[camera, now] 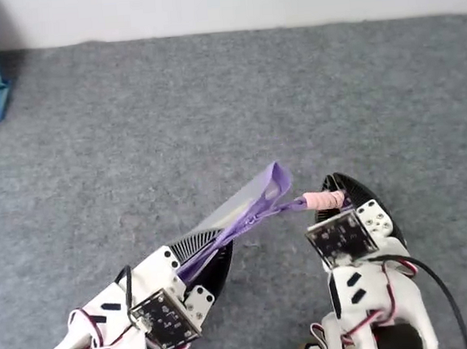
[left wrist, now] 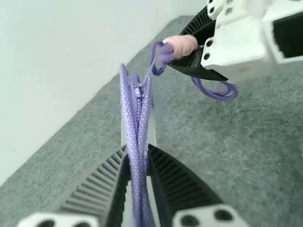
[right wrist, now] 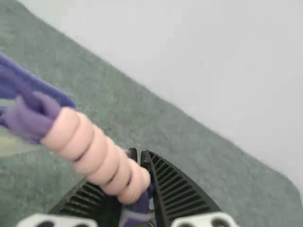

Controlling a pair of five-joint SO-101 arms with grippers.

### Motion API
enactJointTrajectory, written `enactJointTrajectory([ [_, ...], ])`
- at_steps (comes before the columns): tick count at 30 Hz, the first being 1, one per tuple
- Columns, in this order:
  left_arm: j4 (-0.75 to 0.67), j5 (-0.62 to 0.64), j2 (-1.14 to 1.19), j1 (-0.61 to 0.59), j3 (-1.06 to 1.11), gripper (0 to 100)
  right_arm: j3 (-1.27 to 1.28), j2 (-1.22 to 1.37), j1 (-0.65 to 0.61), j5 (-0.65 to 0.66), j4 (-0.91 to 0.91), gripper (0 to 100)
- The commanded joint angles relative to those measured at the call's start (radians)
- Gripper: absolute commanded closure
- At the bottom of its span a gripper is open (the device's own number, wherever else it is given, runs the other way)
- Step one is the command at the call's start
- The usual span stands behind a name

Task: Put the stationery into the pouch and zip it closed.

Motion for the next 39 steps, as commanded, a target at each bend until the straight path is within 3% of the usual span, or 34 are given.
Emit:
enactJointTrajectory([
  [1,-0.077,0.005,-0.017,-0.005,0.001,99,-0.114,-0.005,-0.048,-0.014,-0.021,99.1],
  [4,-0.135,0.005,-0.017,-0.002,0.033,99,-0.158,-0.001,-0.084,-0.012,-0.058,99.1],
  [12,-0.462,0.006,-0.017,-0.005,0.282,99,-0.193,0.004,-0.117,-0.006,-0.220,99.1],
  [18,-0.410,0.005,-0.017,-0.023,0.257,99,-0.295,0.004,-0.274,-0.006,-0.151,99.1],
  [21,-0.400,0.005,-0.017,-0.032,0.222,98,-0.321,0.004,-0.278,-0.011,-0.133,99.1],
  [24,-0.407,0.006,-0.017,-0.028,0.208,90,-0.344,0.004,-0.280,-0.014,-0.130,99.1],
  [29,-0.468,0.130,-0.017,-0.028,0.211,77,-0.413,0.004,-0.280,-0.028,-0.116,99.1],
  [39,-0.554,0.132,-0.015,-0.028,0.208,77,-0.476,0.005,-0.367,-0.043,-0.001,99.1],
])
